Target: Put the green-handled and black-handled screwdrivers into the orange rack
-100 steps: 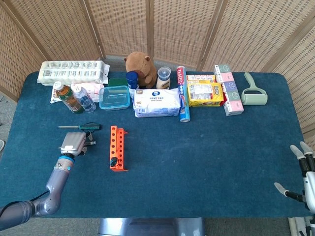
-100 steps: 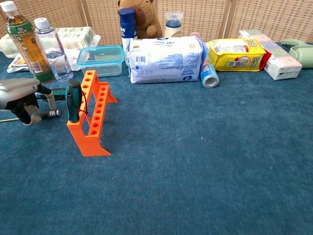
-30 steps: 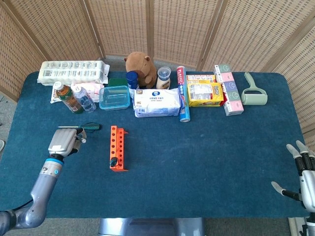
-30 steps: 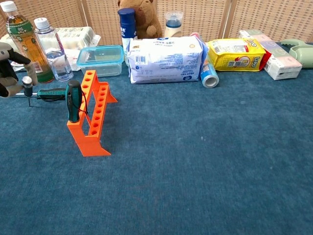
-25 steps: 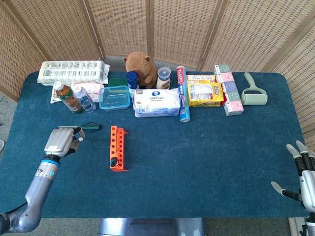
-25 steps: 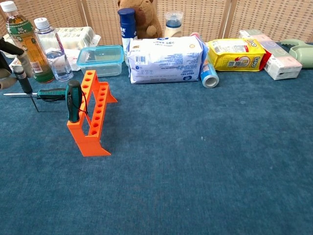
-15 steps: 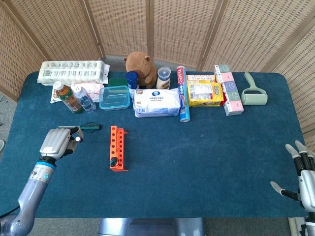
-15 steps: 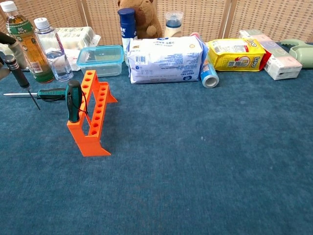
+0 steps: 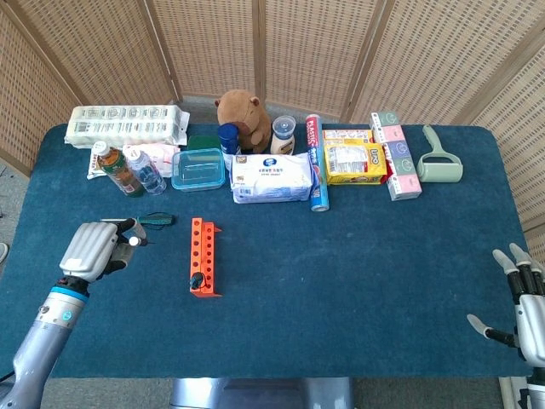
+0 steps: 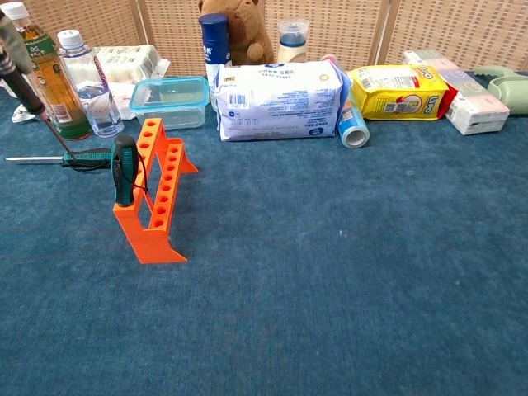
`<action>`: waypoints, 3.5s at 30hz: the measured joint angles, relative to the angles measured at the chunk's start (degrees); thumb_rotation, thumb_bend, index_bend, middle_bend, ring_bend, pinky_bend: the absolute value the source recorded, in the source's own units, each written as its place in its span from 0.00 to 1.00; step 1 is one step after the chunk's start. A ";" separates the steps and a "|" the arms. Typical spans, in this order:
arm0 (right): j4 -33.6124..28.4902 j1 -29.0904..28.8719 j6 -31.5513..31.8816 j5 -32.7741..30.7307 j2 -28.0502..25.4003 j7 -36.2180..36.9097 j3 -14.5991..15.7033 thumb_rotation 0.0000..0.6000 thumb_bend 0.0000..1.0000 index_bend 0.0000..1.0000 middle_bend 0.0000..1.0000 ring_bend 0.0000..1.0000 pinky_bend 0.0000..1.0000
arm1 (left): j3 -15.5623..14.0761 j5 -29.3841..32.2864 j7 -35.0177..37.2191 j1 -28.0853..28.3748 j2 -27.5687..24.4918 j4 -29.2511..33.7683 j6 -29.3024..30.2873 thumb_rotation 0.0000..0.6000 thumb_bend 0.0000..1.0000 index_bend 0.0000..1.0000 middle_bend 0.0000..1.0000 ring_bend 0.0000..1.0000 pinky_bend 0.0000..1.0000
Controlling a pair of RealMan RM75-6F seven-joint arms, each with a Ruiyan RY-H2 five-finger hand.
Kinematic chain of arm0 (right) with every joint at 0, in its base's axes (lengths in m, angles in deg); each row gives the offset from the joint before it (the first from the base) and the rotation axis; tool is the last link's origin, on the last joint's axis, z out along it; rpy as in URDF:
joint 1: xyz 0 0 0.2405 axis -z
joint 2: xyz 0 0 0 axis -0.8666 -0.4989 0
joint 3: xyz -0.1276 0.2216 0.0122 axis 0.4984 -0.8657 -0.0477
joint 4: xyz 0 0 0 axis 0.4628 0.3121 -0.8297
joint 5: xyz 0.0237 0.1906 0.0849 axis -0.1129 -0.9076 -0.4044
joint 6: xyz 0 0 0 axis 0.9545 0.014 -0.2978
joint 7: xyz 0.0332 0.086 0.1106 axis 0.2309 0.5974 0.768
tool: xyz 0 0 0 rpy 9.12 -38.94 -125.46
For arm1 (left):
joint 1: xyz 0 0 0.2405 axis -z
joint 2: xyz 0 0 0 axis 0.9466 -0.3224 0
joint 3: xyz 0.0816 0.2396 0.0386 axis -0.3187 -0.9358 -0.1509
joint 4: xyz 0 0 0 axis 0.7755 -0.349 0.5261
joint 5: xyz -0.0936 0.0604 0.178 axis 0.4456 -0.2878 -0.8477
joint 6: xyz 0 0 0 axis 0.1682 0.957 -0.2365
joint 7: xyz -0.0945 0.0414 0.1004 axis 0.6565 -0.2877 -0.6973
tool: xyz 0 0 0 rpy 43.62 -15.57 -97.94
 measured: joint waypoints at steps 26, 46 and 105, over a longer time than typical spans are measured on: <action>-0.20 0.04 0.14 0.05 -0.19 0.37 -0.03 1.00 0.00 0.10 0.00 0.03 0.00 | 0.82 -2.19 -1.76 1.26 -3.69 12.47 -0.21 1.00 0.48 0.47 0.96 0.89 0.90; -0.30 0.02 0.23 0.10 -0.20 0.34 -0.07 1.00 0.00 0.10 0.00 0.03 0.00 | -0.37 -1.56 -2.43 2.13 -1.82 13.44 -0.90 1.00 0.48 0.47 0.96 0.89 0.90; -0.54 0.18 0.63 0.19 -0.73 1.50 -0.24 1.00 0.00 0.10 0.00 0.03 0.00 | 0.92 11.44 -4.08 8.23 6.06 5.05 -3.48 1.00 0.48 0.47 0.96 0.89 0.90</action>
